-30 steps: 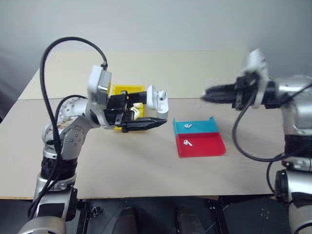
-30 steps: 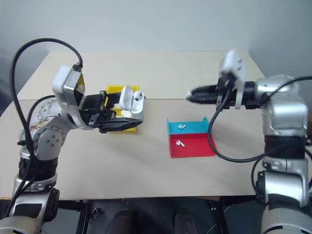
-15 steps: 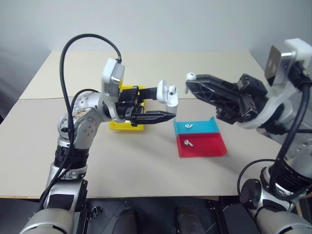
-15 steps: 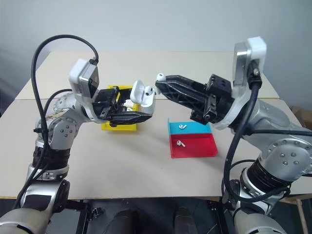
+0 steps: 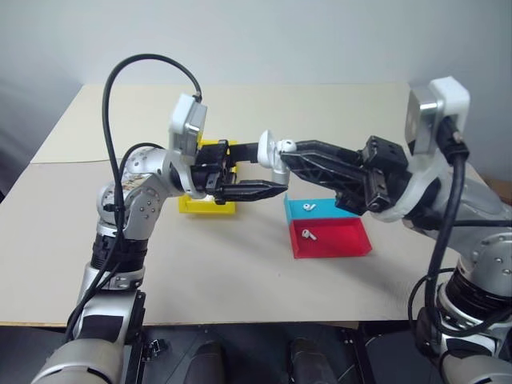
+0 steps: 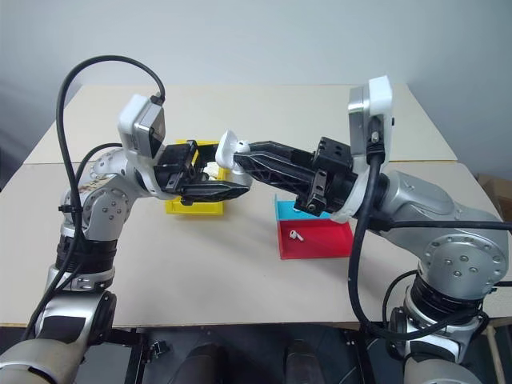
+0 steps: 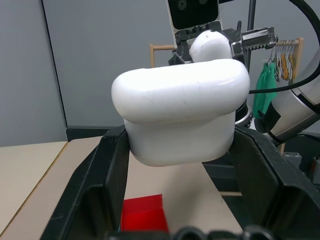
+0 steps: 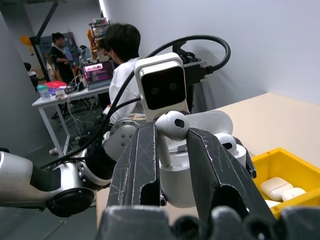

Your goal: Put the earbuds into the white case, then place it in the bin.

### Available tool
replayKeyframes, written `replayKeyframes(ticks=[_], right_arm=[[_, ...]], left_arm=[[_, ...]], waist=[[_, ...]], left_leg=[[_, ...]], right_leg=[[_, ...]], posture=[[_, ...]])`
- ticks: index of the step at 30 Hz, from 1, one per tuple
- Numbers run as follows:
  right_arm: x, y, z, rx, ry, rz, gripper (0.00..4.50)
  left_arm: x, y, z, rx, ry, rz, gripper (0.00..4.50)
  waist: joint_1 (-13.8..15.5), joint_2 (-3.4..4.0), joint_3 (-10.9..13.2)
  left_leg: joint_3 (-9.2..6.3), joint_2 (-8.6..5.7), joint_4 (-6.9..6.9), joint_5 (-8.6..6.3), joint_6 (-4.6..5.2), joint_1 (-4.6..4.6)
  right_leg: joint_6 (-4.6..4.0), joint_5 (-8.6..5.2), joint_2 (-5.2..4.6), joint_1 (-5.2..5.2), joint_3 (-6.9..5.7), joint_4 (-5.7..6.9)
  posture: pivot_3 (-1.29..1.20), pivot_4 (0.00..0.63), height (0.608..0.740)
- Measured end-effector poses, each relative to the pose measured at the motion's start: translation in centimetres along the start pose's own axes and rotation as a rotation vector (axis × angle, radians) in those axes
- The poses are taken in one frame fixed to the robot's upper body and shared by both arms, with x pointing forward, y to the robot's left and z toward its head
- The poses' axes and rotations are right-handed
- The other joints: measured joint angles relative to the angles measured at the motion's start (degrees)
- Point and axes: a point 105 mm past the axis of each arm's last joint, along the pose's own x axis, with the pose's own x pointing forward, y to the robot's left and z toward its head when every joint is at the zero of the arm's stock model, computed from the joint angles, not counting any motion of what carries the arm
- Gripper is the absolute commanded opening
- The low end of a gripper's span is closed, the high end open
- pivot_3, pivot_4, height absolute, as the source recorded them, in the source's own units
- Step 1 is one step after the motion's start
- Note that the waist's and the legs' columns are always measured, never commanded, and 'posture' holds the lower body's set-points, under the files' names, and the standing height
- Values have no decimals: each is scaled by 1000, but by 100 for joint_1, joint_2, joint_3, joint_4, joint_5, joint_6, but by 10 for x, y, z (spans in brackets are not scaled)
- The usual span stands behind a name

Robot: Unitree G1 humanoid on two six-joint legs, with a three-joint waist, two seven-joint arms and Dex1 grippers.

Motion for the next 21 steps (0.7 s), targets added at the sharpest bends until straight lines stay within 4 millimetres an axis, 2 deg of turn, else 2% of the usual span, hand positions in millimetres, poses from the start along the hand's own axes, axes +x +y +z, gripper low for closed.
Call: replayKeyframes(ticks=[21], right_arm=[[1,-1,-5,-15,32,-32,645]], left_arm=[[2,-5,-2,6,-2,-3,2766]], waist=[[5,-1,0]], left_leg=[[-1,0,0,-1,2,-2]], right_leg=[[0,0,0,0,-1,-8]], posture=[[0,150,740]])
